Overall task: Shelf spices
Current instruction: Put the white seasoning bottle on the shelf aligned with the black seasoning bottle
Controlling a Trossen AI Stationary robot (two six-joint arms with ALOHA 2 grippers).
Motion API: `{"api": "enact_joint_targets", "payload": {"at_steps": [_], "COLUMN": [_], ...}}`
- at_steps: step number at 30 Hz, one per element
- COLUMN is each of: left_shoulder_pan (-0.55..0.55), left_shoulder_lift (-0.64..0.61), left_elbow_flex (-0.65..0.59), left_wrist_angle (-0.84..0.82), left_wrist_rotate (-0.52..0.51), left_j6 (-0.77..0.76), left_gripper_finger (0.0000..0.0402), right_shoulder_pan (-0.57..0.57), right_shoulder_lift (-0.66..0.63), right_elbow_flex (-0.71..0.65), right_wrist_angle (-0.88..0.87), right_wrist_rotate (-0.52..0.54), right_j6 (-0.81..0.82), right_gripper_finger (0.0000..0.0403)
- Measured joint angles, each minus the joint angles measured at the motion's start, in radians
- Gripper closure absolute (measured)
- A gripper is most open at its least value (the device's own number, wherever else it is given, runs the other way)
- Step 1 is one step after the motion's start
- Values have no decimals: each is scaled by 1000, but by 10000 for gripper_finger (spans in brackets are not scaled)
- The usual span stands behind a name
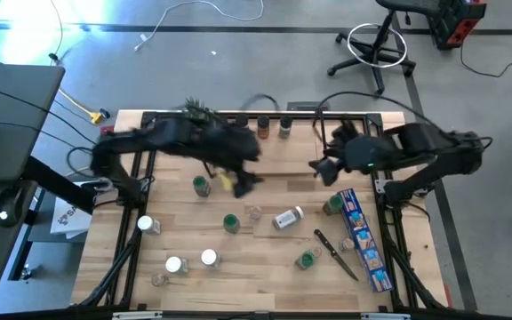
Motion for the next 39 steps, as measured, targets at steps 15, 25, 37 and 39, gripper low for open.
{"api": "enact_joint_targets", "payload": {"at_steps": [15, 25, 37, 39], "left_shoulder_pan": [-58, -58, -58, -58], "left_shoulder_lift": [411, 551, 576, 564], "left_elbow_flex": [0, 0, 3, 1], "left_wrist_angle": [142, 180, 211, 201], "left_wrist_rotate": [-51, 32, 23, 15], "left_j6": [-71, -72, -149, -157], "left_gripper_finger": [92, 92, 92, 92], "right_shoulder_pan": [115, 142, 142, 142], "right_shoulder_lift": [-107, -131, -131, -131], "right_elbow_flex": [-4, -4, -4, -4], "right_wrist_angle": [-297, -296, -296, -296], "right_wrist_rotate": [35, 118, 117, 116], "right_j6": [-48, -64, -64, -52], "right_gripper_finger": [96, 96, 96, 96]}}
